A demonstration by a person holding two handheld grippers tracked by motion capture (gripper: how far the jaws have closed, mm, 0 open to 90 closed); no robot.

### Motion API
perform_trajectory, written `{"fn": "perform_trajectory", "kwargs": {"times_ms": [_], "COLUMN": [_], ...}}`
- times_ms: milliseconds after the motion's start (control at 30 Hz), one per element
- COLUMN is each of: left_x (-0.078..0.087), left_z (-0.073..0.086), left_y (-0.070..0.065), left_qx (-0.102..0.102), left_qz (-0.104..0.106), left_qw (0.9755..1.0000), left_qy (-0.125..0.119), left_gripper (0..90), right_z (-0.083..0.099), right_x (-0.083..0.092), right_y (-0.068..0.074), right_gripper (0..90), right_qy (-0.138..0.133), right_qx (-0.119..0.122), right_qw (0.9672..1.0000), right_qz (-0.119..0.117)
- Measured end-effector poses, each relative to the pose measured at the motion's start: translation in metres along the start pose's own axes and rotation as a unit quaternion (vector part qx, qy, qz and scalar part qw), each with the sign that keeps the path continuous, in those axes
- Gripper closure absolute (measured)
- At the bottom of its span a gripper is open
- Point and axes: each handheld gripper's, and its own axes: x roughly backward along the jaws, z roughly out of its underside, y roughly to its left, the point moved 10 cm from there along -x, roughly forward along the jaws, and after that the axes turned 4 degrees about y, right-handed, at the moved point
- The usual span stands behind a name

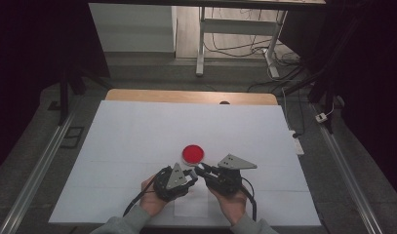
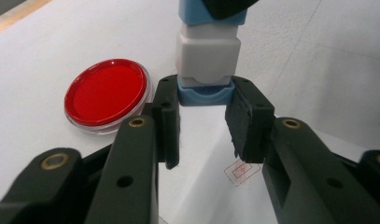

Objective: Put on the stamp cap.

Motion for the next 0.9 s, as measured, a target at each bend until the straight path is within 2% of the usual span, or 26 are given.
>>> {"fn": "perform_trajectory", "kwargs": {"times_ms": [233, 700, 900], "left_x": [-0.0011, -0.0011, -0.0003], "left_z": [0.0, -0.0001, -0.0009], "left_y": [0.0004, 0.0009, 0.0007], "left_qx": [-0.002, -0.002, -0.01], "left_qz": [-0.01, -0.017, -0.026], "left_qw": [0.9999, 0.9998, 0.9996], "left_qy": [0.001, 0.0, -0.003], "left_gripper": [65.7, 65.7, 65.9], "right_z": [0.0005, 0.0017, 0.0013], "right_x": [-0.0005, -0.0024, -0.0021], "right_y": [0.0001, 0.0014, 0.0009], "right_gripper": [75.3, 75.3, 75.4], "right_qy": [0.0, -0.002, -0.002], "right_qx": [-0.008, -0.012, -0.014], "right_qw": [1.0, 0.9999, 0.9999], "right_qz": [0.001, 0.005, 0.002]}}
